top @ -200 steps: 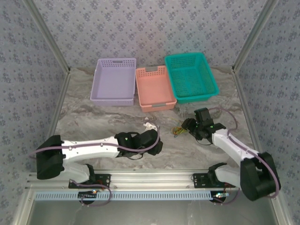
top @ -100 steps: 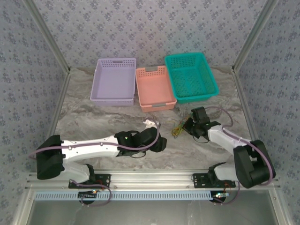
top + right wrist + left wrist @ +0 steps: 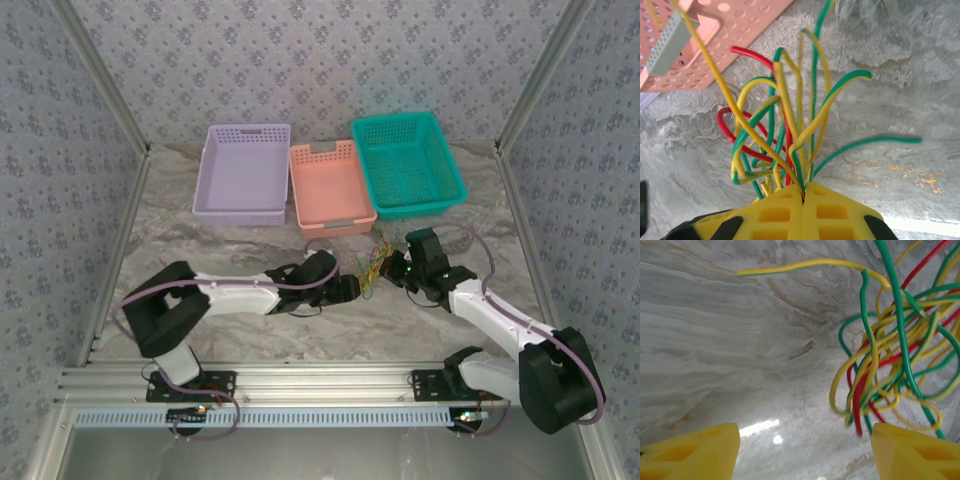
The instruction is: Untangle the cables
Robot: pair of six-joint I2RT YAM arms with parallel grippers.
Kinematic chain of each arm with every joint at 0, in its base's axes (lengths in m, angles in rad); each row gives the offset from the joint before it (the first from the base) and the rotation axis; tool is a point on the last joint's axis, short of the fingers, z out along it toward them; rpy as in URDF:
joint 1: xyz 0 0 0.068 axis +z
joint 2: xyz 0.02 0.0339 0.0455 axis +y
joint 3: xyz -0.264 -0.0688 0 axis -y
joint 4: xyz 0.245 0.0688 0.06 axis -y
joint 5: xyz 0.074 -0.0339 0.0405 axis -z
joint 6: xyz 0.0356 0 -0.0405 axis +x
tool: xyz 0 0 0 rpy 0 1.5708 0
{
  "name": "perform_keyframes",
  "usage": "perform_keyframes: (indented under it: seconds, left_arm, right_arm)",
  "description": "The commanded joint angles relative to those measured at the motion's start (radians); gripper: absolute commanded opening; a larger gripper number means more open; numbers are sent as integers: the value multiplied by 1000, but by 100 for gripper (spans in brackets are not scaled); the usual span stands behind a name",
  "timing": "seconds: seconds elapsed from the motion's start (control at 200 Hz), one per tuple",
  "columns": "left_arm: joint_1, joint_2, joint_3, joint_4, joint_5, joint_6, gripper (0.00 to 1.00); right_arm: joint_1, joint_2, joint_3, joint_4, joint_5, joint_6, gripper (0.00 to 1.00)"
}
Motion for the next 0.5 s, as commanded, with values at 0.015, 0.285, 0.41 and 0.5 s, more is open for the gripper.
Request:
perform_keyframes:
  seconds: [0.015, 0.285, 0.41, 0.5]
  left_arm:
    - [-11, 62, 22, 172, 32, -88, 69]
    - [-12, 131, 21, 272, -28, -126, 42]
    - [-5, 175, 19, 351, -15, -143, 0]
    - [0, 166, -12, 393, -29, -146, 0]
  right_arm:
    - [6, 33, -23, 45, -57, 26, 0]
    - [10, 80, -84, 119, -87, 58, 0]
    - [10, 83, -110, 142, -96, 68, 0]
    - [-1, 74, -120, 136, -100, 62, 0]
